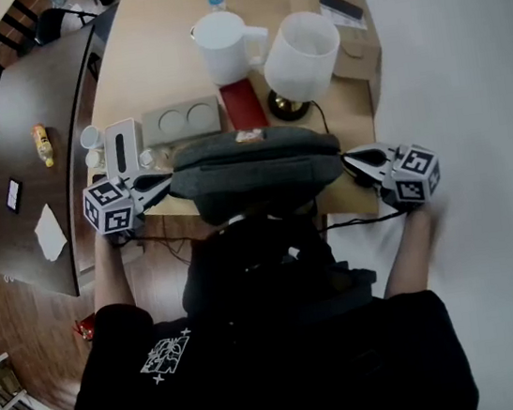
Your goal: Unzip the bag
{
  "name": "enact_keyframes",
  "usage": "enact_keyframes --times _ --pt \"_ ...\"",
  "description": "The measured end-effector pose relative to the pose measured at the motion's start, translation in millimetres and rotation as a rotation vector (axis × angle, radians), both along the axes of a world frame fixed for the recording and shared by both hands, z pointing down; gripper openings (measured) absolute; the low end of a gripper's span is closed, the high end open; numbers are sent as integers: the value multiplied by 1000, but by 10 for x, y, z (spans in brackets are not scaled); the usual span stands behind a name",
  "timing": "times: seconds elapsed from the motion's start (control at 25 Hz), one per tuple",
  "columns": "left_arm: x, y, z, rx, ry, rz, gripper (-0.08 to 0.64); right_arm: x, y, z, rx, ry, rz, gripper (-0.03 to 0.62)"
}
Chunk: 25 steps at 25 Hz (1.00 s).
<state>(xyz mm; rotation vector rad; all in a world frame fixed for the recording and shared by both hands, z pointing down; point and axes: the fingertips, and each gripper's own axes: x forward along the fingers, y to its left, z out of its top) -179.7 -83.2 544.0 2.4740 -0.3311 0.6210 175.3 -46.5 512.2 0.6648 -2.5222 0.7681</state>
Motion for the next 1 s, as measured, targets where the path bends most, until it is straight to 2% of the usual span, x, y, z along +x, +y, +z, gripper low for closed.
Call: enact_keyframes --times 0.32,0.6,0.8,0.92,1.0 --pt "70 39 312 -19 -34 -13 0 -67 18 452 -76 44 -22 18" --pt "55 89 275 -23 -32 -34 0 -90 56 397 -53 102 -43 20" --pt "61 88 241 30 -64 -62 5 -104 77 355 -30 115 -48 25" --pt "106 109 225 46 -69 -78 29 -121 76 312 3 141 -58 29" --pt "124 130 219 40 -57 -91 121 -136 73 286 15 154 -64 34"
